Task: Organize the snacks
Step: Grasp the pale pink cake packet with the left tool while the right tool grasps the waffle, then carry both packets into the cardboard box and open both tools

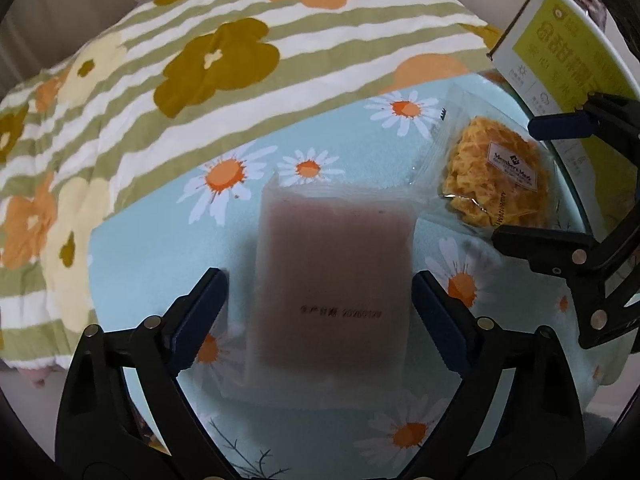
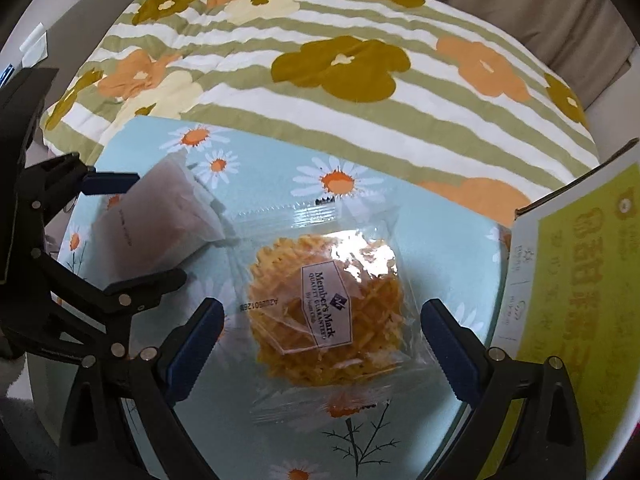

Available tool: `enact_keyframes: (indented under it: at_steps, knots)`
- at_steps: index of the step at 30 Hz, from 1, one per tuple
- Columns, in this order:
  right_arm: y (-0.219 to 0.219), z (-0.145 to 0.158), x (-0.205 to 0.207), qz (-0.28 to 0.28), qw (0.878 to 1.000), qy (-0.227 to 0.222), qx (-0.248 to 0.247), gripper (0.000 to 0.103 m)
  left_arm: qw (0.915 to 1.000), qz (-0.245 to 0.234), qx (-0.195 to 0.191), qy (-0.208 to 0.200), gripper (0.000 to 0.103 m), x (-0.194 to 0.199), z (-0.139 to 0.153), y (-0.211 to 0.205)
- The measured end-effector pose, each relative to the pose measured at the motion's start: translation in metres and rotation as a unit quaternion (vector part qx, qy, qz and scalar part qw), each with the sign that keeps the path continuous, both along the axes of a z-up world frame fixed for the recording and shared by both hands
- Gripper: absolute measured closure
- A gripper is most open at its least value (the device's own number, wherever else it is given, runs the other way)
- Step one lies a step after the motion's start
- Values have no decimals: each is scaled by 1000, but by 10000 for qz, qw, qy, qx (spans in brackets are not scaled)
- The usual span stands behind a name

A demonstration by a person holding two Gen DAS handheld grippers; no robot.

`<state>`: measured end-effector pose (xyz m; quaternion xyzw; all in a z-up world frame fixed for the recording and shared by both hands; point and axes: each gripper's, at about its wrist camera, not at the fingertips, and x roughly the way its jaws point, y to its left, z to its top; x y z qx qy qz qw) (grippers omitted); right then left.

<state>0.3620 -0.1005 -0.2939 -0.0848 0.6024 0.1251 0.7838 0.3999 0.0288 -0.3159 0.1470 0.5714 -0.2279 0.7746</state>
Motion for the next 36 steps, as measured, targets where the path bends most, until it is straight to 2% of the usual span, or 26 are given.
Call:
enact_keyframes:
  at_steps: [2, 5, 7, 9, 19, 23, 29, 36]
  knots:
    - [-1, -2, 1, 15, 10000, 41, 24, 5, 10000, -4, 67, -32, 11, 1, -1, -2]
    - [-3, -7, 4, 24, 9999, 133, 86, 5, 9998, -56, 111, -133, 19, 0, 1, -5]
    - [-5, -10, 5, 24, 9997, 199, 116, 5, 9997, -114, 72, -185, 34, -1, 4, -6]
    - [-4, -12, 6, 53, 9996, 240, 133, 5, 9997, -140, 60, -164, 40, -1, 6, -8]
    - [2, -23, 6, 124, 9992, 366, 28, 5, 9998, 134, -145, 96, 43, -1, 10, 2]
    - [4, -23, 4, 118, 9995, 278, -7, 5, 9992, 311, -188, 142, 43, -8, 12, 11]
    - [9, -19, -4, 108, 9998, 129, -92, 27, 9978, 587, -239, 171, 43, -21, 15, 25]
    - [16, -6, -19, -61, 9995, 54, 301, 32, 9957, 853, -330, 110, 43, -37, 27, 38]
